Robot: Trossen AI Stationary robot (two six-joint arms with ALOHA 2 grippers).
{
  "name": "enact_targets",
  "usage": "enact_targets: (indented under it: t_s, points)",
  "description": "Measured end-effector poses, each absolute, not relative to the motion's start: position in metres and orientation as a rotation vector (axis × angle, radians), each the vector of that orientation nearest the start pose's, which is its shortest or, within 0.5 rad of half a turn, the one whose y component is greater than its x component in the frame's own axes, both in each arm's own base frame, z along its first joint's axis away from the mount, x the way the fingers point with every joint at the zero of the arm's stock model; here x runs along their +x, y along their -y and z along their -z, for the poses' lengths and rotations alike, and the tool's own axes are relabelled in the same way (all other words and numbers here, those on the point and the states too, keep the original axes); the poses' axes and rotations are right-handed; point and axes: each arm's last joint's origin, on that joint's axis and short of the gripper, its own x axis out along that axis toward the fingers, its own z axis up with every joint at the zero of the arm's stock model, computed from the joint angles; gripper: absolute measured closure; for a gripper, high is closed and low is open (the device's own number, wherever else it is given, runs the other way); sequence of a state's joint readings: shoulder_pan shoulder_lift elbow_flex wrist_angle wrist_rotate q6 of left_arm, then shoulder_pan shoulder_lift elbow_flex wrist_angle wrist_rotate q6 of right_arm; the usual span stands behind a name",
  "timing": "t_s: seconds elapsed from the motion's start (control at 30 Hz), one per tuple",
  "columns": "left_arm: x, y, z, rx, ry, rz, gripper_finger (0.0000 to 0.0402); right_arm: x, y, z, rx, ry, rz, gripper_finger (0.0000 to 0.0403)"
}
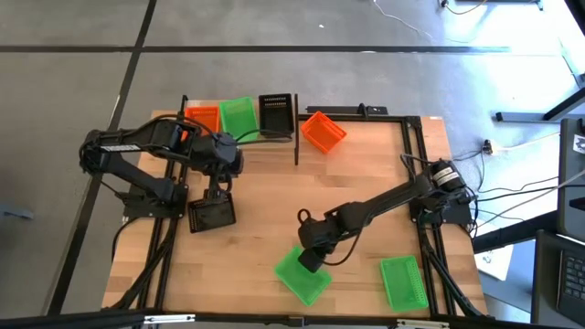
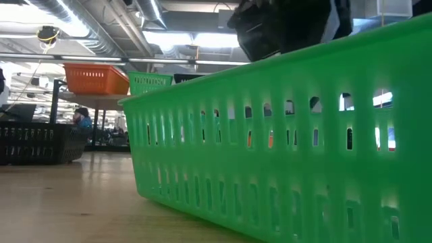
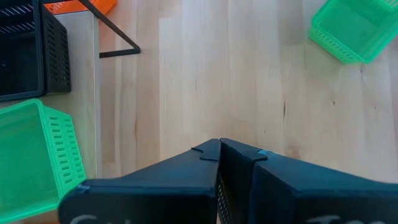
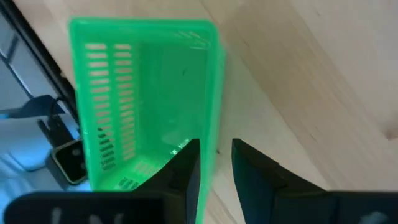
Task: Stack baskets on shelf by color
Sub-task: Stack the left green bin on the green bin on the shelf
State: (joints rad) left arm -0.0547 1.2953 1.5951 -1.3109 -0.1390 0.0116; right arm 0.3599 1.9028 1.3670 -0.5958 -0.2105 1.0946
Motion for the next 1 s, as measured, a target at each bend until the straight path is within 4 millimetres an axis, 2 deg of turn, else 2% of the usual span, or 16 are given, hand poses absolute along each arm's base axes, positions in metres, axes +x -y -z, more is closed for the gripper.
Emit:
enact_targets:
  t_s: [0.37,0.7,0.77,0.9,1.0]
  points:
    - [0.216,0.008,-0.406,0.134,-1.008,-0.057,0.0401,0.369,-0.146,-0.174,0.860,-1.291,0.172,0.0315]
    - [0.216,0.008,-0.406,0.134,-1.009,-0.057,0.0401,0.374,-0.142,-0.172,0.808,-1.229,0.196,0.0319]
    - [0.216,0.008,-0.406,0.134,-1.009,-0.057,0.0402,0.374,-0.139,-0.172,0.785,-1.196,0.248,0.0333]
    - [0.216,0.008,-0.406,0.133,-1.009,-0.058,0.0402,0.377,-0.132,-0.172,0.798,-1.136,0.341,0.0388]
    - [0.216,0.008,-0.405,0.133,-1.010,-0.058,0.0402,0.379,-0.127,-0.172,0.808,-1.128,0.360,0.0393]
